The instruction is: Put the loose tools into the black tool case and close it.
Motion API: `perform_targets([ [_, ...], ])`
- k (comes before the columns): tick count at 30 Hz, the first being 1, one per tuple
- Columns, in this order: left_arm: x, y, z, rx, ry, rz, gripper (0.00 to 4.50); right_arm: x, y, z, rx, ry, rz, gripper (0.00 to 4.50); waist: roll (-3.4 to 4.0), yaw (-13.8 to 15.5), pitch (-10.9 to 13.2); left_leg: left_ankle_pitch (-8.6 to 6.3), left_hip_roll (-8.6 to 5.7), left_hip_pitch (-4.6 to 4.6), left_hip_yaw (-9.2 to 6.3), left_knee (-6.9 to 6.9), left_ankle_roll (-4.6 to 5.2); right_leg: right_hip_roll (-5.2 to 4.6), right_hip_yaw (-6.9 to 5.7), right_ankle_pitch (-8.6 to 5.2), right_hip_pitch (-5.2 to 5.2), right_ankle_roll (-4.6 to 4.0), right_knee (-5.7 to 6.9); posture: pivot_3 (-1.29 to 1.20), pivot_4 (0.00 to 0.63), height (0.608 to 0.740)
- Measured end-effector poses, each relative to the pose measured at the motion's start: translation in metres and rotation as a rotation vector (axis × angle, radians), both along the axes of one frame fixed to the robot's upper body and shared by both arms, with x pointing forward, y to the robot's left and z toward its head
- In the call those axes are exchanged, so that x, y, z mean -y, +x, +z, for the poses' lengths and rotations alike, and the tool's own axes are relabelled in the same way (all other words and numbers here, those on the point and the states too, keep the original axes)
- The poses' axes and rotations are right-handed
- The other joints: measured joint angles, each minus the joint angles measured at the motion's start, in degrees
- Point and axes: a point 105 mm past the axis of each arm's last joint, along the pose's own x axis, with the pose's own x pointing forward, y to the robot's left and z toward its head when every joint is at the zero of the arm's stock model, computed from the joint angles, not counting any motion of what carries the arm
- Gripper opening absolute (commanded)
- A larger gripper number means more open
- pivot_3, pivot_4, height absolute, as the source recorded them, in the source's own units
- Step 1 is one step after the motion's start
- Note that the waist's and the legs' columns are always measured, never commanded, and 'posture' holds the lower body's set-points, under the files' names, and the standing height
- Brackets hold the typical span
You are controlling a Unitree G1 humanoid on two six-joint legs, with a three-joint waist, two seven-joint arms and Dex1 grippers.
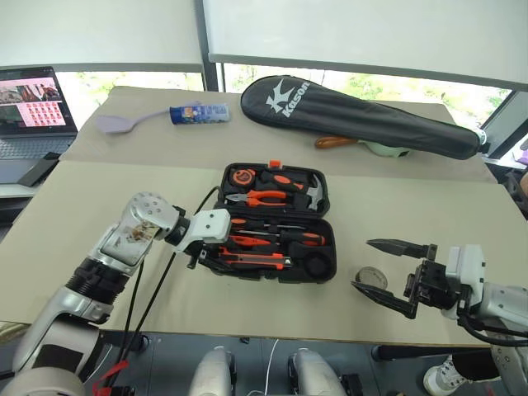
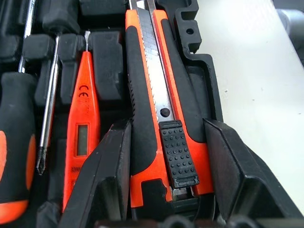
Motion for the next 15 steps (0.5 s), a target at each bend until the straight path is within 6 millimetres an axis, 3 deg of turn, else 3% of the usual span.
perform_targets([
  [5, 0.015, 0.000, 0.009, 0.014, -0.130, -0.027, 4.45, -0.001, 0.008, 0.002, 0.014, 0.006, 0.000, 4.50, -0.01, 0.11, 0.00, 0.00, 0.00, -0.02, -0.02, 0.17, 0.00, -0.01, -0.02, 0.01, 0.05, 0.01, 0.05, 0.00, 0.150, 0.740],
  [10, 0.014, 0.003, 0.028, 0.048, -0.246, -0.021, 4.45, -0.003, 0.012, -0.003, -0.004, 0.018, 0.008, 4.50, -0.01, 0.16, 0.00, 0.00, 0.00, -0.03, -0.03, 0.24, 0.00, -0.01, -0.03, 0.02, 0.06, 0.02, 0.09, 0.00, 0.150, 0.740],
  [13, 0.013, 0.005, 0.044, 0.072, -0.346, -0.002, 3.77, -0.001, 0.013, -0.004, -0.006, 0.020, 0.006, 4.50, -0.01, 0.22, 0.00, 0.00, 0.00, -0.03, -0.05, 0.26, 0.00, -0.01, -0.03, 0.03, 0.07, 0.03, 0.09, 0.00, 0.150, 0.740],
  [15, 0.010, 0.005, 0.049, 0.084, -0.377, -0.001, 2.93, -0.001, 0.014, -0.004, 0.001, 0.031, 0.002, 4.50, 0.00, 0.21, 0.00, 0.00, 0.00, -0.03, -0.05, 0.26, 0.00, -0.01, -0.04, 0.03, 0.08, 0.03, 0.10, 0.00, 0.150, 0.740],
])
